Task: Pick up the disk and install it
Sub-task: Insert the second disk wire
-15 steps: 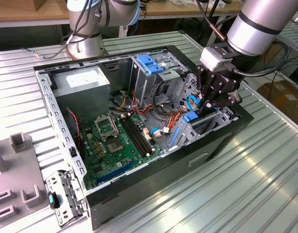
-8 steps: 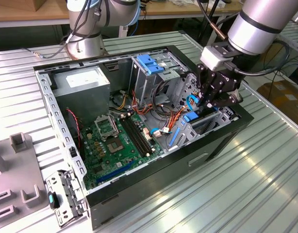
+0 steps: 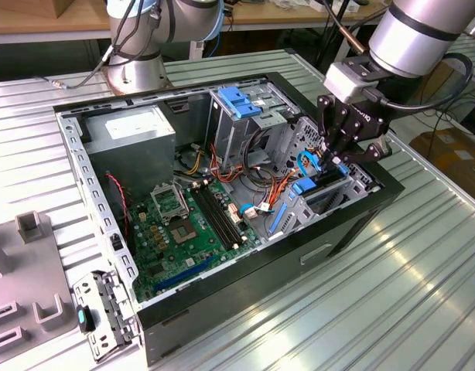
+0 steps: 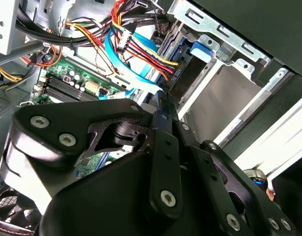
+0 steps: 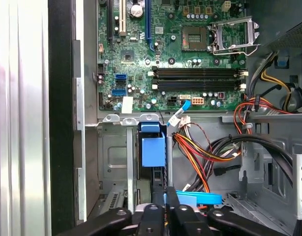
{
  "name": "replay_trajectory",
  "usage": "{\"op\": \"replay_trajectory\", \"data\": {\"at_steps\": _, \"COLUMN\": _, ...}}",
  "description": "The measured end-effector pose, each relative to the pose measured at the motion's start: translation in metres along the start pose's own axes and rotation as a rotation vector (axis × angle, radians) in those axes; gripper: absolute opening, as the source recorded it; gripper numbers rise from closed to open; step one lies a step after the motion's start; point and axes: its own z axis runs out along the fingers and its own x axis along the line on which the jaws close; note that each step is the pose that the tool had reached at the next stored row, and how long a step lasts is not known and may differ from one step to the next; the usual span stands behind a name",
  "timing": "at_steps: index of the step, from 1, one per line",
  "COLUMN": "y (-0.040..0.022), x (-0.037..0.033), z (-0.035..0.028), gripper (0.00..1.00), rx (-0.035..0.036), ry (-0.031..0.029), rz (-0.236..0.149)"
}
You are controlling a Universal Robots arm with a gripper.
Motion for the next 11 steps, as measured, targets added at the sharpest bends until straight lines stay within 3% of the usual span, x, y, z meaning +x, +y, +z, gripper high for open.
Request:
{"op": "replay_trajectory", "data": {"at_steps": 1, "y": 0.0000, "x": 0.0000, "z": 0.0000, "gripper": 0.11, "rx": 0.0000, "ry": 0.0001, "rz": 0.000}}
{"op": "replay_trajectory", "data": {"at_steps": 11, "y": 0.0000, "x": 0.0000, "z": 0.0000, "gripper": 0.11, "rx": 0.0002, "ry": 0.0001, "rz": 0.000}}
